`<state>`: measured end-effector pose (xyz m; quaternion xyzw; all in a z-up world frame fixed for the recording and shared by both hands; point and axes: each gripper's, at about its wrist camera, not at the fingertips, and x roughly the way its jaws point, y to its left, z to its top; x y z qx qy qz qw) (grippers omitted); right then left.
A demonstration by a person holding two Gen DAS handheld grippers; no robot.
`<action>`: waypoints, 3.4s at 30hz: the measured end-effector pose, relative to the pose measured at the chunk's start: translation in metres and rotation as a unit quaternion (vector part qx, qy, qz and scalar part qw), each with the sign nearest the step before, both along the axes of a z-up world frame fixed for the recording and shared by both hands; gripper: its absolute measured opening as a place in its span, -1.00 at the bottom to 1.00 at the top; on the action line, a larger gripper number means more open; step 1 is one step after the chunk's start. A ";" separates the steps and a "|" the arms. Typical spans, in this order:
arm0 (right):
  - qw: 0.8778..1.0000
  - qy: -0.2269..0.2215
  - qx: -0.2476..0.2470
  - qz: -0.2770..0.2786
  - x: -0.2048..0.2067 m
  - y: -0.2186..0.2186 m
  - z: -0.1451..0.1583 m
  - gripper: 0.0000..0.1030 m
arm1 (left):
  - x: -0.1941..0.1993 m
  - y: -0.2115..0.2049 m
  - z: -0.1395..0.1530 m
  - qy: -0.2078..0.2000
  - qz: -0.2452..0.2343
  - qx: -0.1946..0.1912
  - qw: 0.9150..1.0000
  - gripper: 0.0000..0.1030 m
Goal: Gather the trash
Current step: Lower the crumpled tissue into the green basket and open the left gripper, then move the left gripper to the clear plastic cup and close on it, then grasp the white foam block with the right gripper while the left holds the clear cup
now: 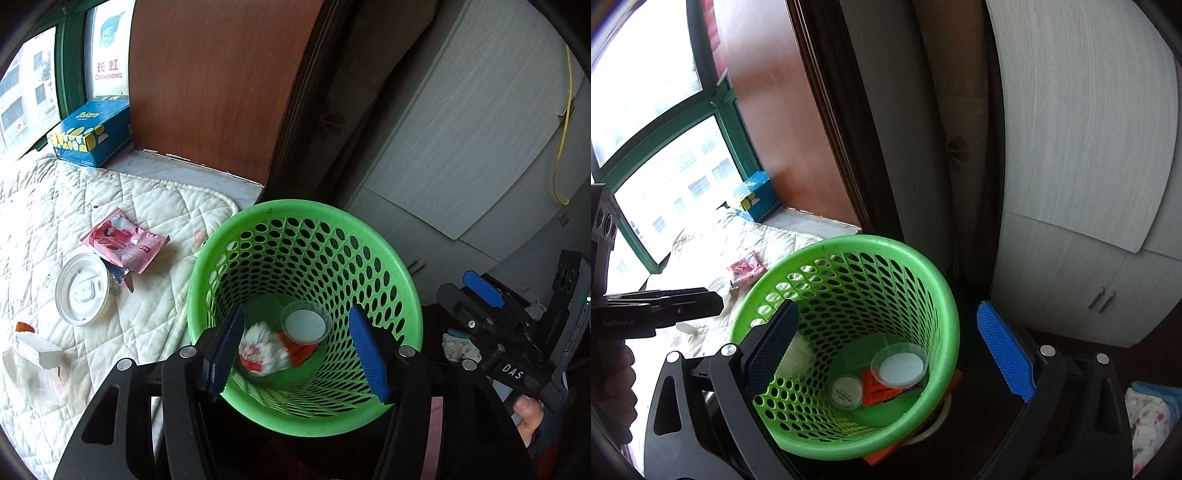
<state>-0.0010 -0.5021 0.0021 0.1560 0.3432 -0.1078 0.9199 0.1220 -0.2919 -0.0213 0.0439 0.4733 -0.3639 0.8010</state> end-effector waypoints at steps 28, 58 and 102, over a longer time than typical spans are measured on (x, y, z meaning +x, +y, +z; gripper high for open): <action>0.995 0.007 0.010 0.100 0.044 0.086 0.000 0.86 | 0.027 0.198 -0.022 -0.072 0.207 0.076 0.973 0.30; 0.985 0.023 0.009 0.172 0.074 0.153 -0.008 0.86 | 0.062 0.240 -0.106 -0.051 0.256 0.137 0.955 0.01; 0.886 0.104 -0.044 0.450 0.189 0.380 -0.103 0.86 | -0.001 0.394 -0.039 -0.059 0.357 0.063 0.930 -0.03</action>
